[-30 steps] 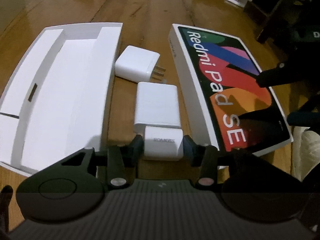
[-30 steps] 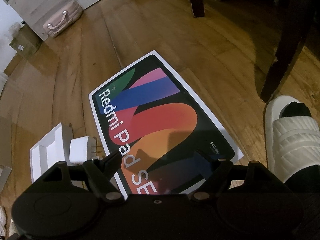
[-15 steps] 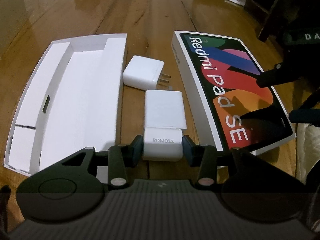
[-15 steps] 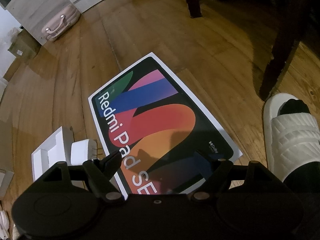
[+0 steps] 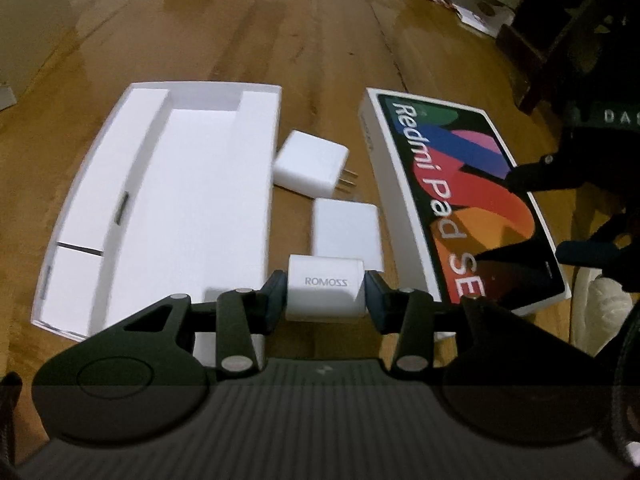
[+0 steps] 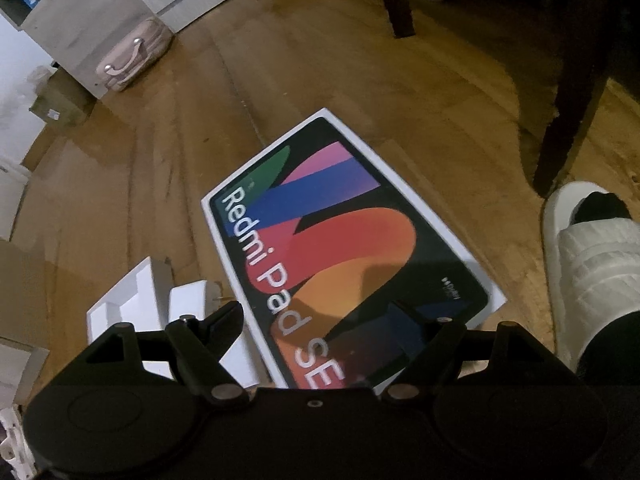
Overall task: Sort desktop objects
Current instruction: 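Lift the ROMOSS charger with the left gripper and carry it over the white insert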
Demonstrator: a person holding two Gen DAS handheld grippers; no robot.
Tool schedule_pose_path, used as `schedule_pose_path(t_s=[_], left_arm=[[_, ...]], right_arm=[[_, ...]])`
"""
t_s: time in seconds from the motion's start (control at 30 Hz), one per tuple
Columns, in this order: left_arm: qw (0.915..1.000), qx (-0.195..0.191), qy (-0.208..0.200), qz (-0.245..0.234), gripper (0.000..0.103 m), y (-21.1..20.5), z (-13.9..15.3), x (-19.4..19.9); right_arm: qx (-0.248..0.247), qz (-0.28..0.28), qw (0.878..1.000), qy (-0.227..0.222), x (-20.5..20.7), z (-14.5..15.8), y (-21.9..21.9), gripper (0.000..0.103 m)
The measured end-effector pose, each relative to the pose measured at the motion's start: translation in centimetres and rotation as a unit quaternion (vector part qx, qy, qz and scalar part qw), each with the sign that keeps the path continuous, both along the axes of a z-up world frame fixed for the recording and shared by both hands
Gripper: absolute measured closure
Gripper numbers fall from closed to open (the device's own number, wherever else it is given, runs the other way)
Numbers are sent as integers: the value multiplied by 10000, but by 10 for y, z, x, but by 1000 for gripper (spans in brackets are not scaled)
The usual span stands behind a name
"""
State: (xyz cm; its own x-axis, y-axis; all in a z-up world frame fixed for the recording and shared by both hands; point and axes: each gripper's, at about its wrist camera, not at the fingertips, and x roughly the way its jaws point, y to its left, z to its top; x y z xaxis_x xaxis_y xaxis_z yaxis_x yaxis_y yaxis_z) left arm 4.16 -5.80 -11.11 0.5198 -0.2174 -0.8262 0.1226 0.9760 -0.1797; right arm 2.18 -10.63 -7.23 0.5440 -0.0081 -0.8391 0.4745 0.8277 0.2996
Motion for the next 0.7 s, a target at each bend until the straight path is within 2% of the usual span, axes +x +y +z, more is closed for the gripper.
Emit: schedule_pose_path(t_s=[0.1,0.2,0.43,0.57,0.7], left_arm=[[9998,85,88,154,61,14,5,2],[9992,-8,170,352,61,33,9,3],[9979,-51,-26,639,62,71,22,2],[9970,-97,168,752,62,83,12,1],[9958,-384,369,742,62,88,-2,2]], right_arm=[[-45,88,9999,46,2,-2,5,19],[-8,206,9997,119,5,-4,11,19],[-200,657,9973,261,15,-6,36,19],[-189,850,9957,313,18,-9,49,19],[-303,991,9939,374,20,-10,61,19]])
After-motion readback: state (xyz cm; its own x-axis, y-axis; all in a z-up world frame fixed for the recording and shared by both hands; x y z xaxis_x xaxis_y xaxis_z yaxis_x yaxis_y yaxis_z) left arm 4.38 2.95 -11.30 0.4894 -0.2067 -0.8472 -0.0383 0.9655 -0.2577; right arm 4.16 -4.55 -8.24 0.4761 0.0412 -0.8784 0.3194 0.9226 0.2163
